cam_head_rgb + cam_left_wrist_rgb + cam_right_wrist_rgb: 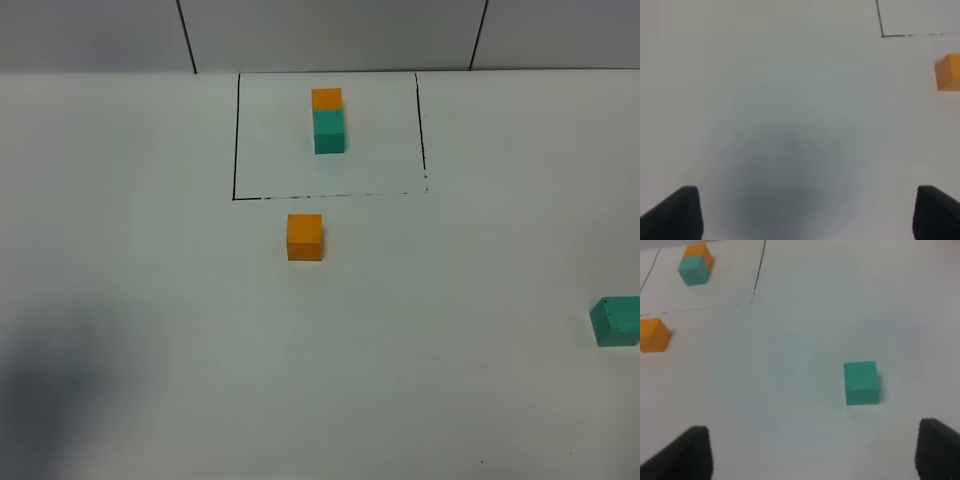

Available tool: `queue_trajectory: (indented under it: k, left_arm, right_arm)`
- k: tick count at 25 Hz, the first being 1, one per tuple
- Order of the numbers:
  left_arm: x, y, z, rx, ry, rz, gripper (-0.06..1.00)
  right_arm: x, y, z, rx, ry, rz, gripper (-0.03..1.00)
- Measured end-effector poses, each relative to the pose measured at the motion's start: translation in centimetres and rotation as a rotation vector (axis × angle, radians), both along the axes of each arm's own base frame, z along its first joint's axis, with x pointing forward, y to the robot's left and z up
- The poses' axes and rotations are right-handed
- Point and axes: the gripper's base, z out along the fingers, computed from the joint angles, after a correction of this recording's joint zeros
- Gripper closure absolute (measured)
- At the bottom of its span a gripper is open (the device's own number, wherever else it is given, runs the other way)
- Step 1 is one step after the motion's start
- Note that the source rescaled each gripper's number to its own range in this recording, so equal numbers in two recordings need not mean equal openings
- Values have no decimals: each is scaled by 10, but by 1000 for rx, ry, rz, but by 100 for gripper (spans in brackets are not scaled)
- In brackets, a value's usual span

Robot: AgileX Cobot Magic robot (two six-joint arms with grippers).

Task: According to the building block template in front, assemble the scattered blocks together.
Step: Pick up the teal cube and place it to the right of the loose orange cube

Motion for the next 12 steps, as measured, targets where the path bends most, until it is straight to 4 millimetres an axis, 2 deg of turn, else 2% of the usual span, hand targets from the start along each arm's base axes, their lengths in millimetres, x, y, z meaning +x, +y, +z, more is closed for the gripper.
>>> queue_trajectory:
  k: [8, 12]
  left_arm:
    - [-56, -4, -14, -38, -137, -10, 1]
    - [-78, -5, -28, -36, -149, -17, 3]
  right_arm:
    - [0, 0, 0, 2, 0, 1, 30]
    - [0, 0, 0, 2, 0, 1, 30]
